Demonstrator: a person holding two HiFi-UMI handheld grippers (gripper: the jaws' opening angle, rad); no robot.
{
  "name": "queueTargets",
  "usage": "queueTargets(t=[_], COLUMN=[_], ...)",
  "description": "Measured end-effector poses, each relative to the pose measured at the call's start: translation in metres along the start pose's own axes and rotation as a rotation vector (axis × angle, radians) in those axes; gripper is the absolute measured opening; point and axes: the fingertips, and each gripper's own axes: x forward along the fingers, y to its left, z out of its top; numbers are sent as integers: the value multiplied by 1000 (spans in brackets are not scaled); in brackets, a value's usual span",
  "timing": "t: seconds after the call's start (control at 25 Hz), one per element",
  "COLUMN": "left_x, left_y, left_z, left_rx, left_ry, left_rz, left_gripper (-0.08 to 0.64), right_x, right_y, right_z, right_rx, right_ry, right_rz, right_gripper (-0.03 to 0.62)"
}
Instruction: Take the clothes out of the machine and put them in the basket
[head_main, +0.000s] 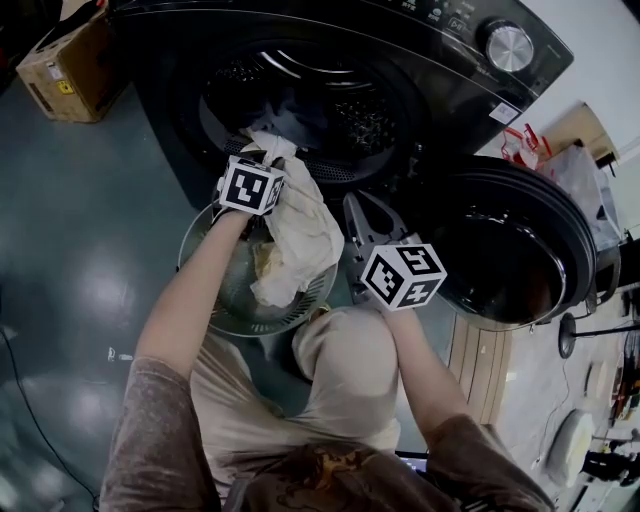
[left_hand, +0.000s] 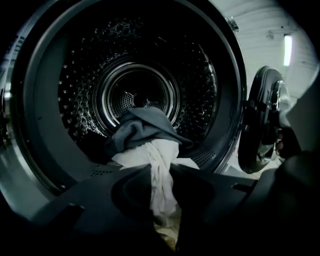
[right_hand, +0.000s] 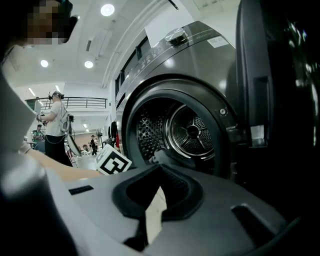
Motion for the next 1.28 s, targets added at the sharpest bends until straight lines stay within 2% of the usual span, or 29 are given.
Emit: queueTargets(t=[0.28,0.72,1.0,1.28], left_x=[-61,-152,-190,-206], left_y=[-15,-46,-66,-74], left_z=[6,-26,-40,-48], left_rx=[3,-8,-43,-58], left_ry=[-42,-64,-65,-52], left_rz=[-66,-118,-158,-178], left_gripper=[83,84,86,87], right_x=[10,30,40,47], right_y=[2,10,13,20], right_z=[-3,-8,-9,-11], right_rx=[-25,-41,-31,-42], right_ry=[2,15,7,11], right_rz=[-14,-7,-10,-8], right_gripper=[-3,-3,-3,-3])
